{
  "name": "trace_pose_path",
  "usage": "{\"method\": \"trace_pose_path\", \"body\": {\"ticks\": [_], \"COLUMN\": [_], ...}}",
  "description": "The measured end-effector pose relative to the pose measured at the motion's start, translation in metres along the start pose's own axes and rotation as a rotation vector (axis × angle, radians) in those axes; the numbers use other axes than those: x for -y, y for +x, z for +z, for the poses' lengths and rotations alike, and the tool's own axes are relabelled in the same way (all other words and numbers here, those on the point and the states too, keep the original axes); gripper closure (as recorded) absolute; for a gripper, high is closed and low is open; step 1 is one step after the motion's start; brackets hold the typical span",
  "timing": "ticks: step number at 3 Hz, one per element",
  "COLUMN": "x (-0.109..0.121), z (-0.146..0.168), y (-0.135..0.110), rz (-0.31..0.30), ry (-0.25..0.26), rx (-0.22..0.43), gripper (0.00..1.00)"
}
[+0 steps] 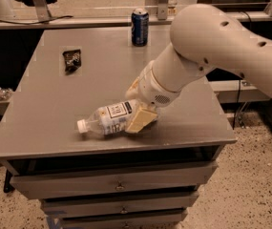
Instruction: Move blue plastic bottle near pepsi can
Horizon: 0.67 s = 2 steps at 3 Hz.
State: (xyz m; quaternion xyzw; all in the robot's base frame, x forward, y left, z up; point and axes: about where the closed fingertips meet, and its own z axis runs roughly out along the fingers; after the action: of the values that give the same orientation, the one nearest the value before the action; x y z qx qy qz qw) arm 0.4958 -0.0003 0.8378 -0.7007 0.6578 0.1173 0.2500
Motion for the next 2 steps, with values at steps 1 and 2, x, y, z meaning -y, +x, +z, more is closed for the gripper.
{"method": "trace_pose_path", "body": {"ticks": [1, 2], "x": [0.0003, 0.0035], "z": [0.0035, -0.0043], "y": [0.0059, 0.0130], "rz": [0.023, 0.068], "ry": [0.004, 0.015], "rx": [-0.006, -0.023], "gripper": [0.60, 0.84]}}
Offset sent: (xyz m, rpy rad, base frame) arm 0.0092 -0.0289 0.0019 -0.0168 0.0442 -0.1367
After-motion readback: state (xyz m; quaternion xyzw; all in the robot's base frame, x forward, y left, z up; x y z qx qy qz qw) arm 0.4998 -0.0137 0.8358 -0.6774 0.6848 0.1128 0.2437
